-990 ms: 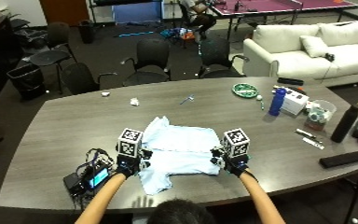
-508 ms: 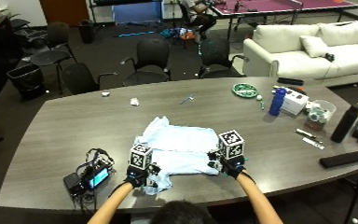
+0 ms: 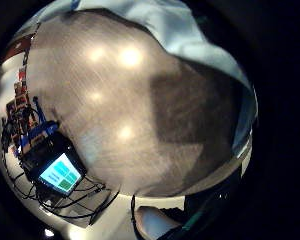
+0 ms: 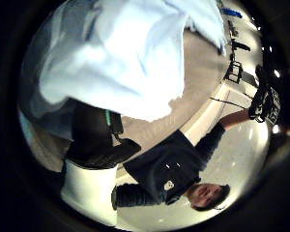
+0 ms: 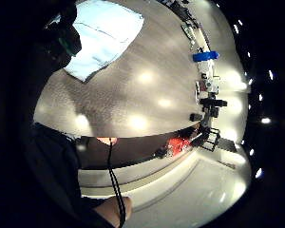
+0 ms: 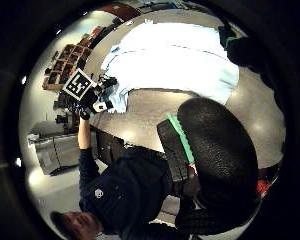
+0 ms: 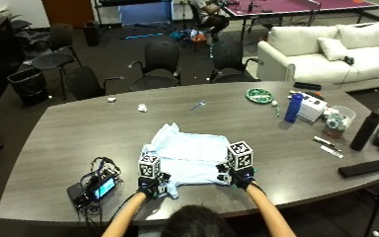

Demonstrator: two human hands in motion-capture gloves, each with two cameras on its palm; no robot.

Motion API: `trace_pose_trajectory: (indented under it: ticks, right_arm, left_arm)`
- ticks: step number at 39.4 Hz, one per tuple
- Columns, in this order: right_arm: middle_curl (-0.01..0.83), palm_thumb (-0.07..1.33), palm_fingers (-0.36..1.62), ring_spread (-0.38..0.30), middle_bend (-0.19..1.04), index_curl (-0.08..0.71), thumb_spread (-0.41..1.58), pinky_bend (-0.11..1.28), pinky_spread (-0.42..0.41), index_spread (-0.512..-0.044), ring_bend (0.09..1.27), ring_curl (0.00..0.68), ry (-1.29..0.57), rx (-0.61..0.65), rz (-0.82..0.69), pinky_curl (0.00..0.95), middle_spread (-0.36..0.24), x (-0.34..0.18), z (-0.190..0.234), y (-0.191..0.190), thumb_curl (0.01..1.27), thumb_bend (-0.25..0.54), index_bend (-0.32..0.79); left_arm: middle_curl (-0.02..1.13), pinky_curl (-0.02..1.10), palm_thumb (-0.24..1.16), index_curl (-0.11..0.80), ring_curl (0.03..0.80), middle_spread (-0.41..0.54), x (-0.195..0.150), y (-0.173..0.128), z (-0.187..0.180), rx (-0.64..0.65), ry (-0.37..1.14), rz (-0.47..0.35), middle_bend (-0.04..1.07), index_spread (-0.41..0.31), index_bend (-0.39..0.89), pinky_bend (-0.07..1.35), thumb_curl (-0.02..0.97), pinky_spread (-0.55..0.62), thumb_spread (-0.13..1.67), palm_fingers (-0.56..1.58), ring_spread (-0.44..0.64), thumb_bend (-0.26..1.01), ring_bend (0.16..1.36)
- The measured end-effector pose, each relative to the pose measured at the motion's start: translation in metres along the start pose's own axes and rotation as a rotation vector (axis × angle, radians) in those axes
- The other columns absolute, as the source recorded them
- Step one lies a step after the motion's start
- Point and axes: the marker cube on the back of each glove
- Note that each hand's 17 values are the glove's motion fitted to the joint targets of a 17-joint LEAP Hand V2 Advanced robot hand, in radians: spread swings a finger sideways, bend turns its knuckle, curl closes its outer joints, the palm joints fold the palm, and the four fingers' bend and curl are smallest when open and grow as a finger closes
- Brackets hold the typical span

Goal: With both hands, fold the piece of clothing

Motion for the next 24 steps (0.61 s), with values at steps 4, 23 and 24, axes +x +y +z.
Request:
trace_pose_trajectory:
  ticks: [4, 23, 24]
  right_arm:
    - [0.328, 0.38, 0.73, -0.093, 0.17, 0.303, 1.33, 0.36, 0.013, -0.245, 0.40, 0.351, -0.002, -0.009, -0.015, 0.342, -0.105, -0.004, 0.016, -0.018, 0.23, 0.049, 0.14]
    - [0.382, 0.76, 0.97, -0.188, 0.20, 0.243, 1.17, 0.49, -0.196, -0.231, 0.50, 0.402, -0.023, -0.075, 0.026, 0.381, -0.136, -0.042, 0.062, -0.069, 0.36, 0.126, 0.09]
    - [0.383, 0.73, 0.90, -0.186, 0.19, 0.232, 1.17, 0.48, -0.183, -0.227, 0.50, 0.399, -0.015, -0.038, 0.048, 0.377, -0.131, -0.038, 0.060, -0.071, 0.36, 0.098, 0.06]
  left_arm:
    - [0.29, 0.32, 0.46, 0.292, 0.240, 0.061, 0.008, -0.009, -0.013, 0.174, 0.029, 0.088, 0.26, -0.080, 0.20, 0.44, 0.338, 0.14, 1.13, 0.45, 0.23, 0.02, 0.57]
    - [0.44, 0.37, 0.74, 0.415, 0.342, -0.220, 0.007, -0.003, -0.064, 0.318, 0.121, 0.043, 0.36, -0.231, 0.24, 0.23, 0.405, -0.21, 1.26, 1.08, -0.24, 0.11, 0.48]
    - [0.44, 0.37, 0.74, 0.418, 0.343, -0.223, 0.006, -0.001, -0.062, 0.286, 0.143, 0.032, 0.36, -0.233, 0.23, 0.22, 0.406, -0.21, 1.27, 1.08, -0.25, 0.10, 0.47]
